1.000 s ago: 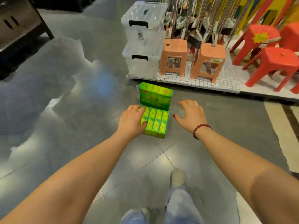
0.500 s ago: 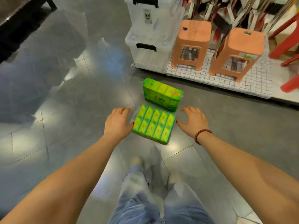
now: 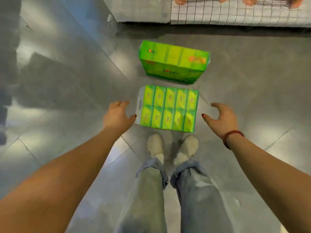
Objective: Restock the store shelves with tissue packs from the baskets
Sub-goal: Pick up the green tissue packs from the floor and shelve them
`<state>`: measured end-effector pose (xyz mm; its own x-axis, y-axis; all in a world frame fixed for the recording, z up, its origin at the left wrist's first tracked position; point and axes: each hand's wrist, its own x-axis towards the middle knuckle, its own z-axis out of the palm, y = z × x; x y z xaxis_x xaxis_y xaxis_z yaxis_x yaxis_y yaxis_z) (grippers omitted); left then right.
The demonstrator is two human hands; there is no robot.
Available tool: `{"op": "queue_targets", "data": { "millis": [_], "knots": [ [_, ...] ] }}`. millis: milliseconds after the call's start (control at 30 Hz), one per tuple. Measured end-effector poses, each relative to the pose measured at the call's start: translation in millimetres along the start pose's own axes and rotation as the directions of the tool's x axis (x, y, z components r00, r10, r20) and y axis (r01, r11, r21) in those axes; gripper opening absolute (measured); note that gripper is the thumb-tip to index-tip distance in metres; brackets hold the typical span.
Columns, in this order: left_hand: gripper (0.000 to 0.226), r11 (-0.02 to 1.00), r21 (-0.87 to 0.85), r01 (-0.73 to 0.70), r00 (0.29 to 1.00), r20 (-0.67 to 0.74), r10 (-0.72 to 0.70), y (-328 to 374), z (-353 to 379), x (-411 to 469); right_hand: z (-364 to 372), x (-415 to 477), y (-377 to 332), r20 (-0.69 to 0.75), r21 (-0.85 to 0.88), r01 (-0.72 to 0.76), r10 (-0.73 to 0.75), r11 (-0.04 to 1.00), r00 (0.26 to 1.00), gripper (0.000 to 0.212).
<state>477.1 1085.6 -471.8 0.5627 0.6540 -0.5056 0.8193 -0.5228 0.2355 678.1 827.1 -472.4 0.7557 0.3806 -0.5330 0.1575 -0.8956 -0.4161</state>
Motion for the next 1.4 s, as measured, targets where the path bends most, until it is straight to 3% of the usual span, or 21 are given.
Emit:
{"op": "queue_targets", "data": {
  "millis": [133,267,567,633,767,933,1033,1233,1400],
  "knots": [
    [0.066,0.996,-0.041,0.077,0.995,0.068,-0.074,-29.2,86.1,71.0,75.6,62.9,36.7,0.042,0.106,-0.086,0.082,0.991,0.996,0.056],
    [0.074,0.962,-0.225,0.152,0.987,0.082,-0.137,-48.9,171.8,127.0,147.3,123.5,77.8,0.039,0.189,-0.126,0.12,0.974,0.992,0.063],
    [0.107,0.773,-0.534,0.343,0.939,0.169,-0.3,-94.9,288.0,222.7,254.4,212.8,159.1,0.067,0.541,-0.336,0.359,0.771,0.931,0.107],
    [0.107,0.691,-0.634,0.347,0.937,0.201,-0.286,-97.1,299.3,231.7,267.1,223.7,169.6,0.092,0.601,-0.351,0.374,0.718,0.923,0.111],
    [0.074,0.488,-0.816,0.311,0.949,0.24,-0.204,-91.1,318.5,239.6,284.4,236.4,180.9,0.242,0.727,-0.404,0.344,0.555,0.907,0.092],
    [0.073,0.376,-0.853,0.363,0.932,0.325,-0.163,-77.5,332.0,239.3,291.3,239.9,186.7,0.341,0.763,-0.431,0.266,0.483,0.902,0.068],
    [0.067,0.351,-0.852,0.389,0.921,0.362,-0.143,-76.0,329.3,238.8,294.9,238.8,188.6,0.349,0.802,-0.431,0.261,0.414,0.9,0.067],
    [0.066,0.37,-0.818,0.441,0.896,0.427,-0.125,-67.1,314.2,231.4,282.9,227.2,188.8,0.391,0.81,-0.456,0.24,0.368,0.889,0.09],
    [0.07,0.393,-0.805,0.445,0.892,0.438,-0.113,-46.1,290.6,194.9,245.9,185.5,193.6,0.402,0.806,-0.497,0.317,0.321,0.859,0.081]
  ]
}}
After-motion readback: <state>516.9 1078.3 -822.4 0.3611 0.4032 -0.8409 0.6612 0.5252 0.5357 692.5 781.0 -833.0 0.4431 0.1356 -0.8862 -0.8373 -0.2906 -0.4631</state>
